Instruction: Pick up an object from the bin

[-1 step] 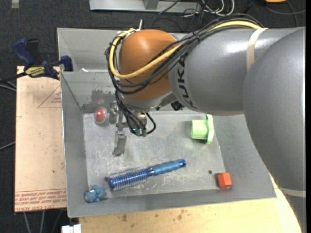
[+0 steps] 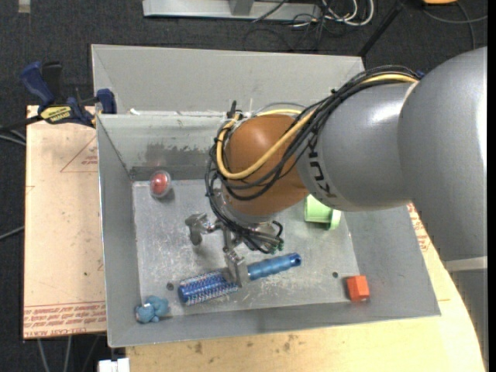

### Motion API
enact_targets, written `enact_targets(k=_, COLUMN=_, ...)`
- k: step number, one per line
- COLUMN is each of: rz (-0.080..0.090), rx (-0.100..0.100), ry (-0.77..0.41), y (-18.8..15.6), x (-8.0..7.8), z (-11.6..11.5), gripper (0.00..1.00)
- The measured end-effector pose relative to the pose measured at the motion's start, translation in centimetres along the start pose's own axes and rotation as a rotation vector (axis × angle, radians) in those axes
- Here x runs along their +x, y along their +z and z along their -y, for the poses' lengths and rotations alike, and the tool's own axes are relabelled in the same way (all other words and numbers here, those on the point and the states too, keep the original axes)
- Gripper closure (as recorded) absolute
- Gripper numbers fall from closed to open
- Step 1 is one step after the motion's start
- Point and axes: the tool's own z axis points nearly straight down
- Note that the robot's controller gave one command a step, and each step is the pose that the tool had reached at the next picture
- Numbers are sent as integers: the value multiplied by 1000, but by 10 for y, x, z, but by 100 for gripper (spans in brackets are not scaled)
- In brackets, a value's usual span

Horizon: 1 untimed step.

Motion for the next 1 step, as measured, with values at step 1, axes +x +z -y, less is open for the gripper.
enact_targets(k=1, rz=-1, rx=1, ry=-40, y=21, x=46, z=-16, gripper=0)
